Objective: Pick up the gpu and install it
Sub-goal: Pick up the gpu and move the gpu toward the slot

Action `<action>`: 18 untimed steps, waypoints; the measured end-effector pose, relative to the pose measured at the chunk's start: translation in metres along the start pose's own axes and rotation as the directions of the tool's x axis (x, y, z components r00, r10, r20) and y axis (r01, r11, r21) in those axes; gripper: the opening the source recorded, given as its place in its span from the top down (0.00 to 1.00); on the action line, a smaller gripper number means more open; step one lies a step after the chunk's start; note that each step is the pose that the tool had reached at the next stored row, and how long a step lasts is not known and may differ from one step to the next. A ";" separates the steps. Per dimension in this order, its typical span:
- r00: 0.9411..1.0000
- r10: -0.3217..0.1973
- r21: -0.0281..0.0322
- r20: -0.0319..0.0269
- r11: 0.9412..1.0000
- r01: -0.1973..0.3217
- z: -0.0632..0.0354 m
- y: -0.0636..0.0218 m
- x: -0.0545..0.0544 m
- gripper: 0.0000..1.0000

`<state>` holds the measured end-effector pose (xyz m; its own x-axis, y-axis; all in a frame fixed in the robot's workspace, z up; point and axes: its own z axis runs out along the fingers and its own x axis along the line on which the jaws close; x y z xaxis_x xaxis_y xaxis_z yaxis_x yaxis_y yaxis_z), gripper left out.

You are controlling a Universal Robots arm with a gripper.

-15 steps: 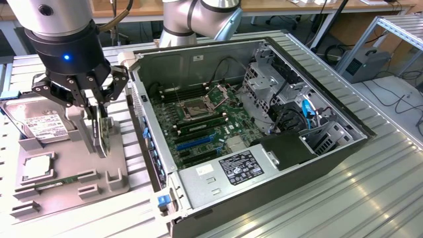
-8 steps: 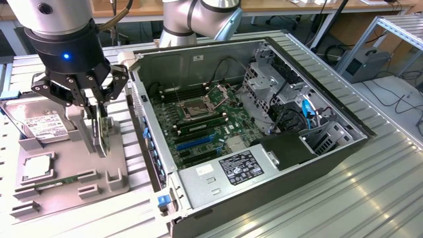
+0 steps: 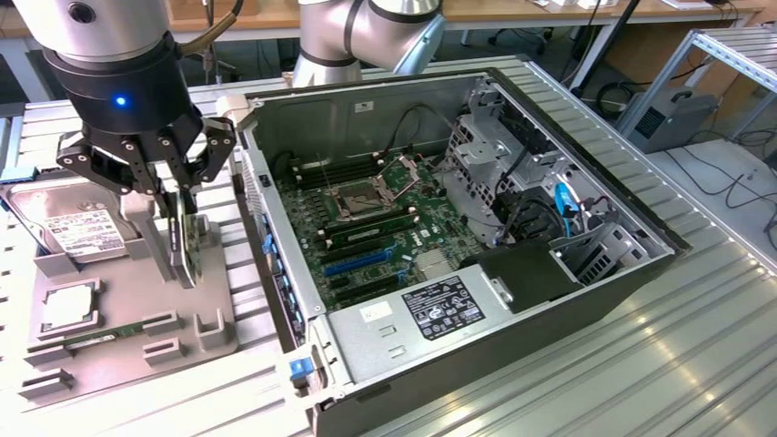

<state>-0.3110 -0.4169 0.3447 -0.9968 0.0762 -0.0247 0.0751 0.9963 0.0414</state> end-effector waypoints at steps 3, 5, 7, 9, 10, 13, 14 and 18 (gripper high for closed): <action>1.000 0.000 0.000 0.000 1.000 0.000 -0.0007 0.0000 0.000 0.73; 1.000 0.000 0.000 0.000 1.000 0.000 -0.0012 0.0000 0.000 0.73; 1.000 0.000 0.000 0.000 1.000 0.000 -0.0016 0.0001 0.000 0.73; 1.000 0.000 0.000 0.000 1.000 0.000 -0.0020 0.0001 0.000 0.73; 1.000 0.000 0.000 0.000 1.000 0.000 -0.0022 0.0001 0.000 0.73; 1.000 0.000 0.000 0.000 1.000 0.000 -0.0028 0.0001 0.000 0.73; 1.000 0.000 0.000 0.000 1.000 0.000 -0.0031 0.0001 0.000 0.73; 1.000 0.000 0.000 0.000 1.000 0.000 -0.0041 0.0002 0.000 0.73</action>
<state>-0.3110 -0.4169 0.3488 -0.9968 0.0761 -0.0248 0.0751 0.9963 0.0415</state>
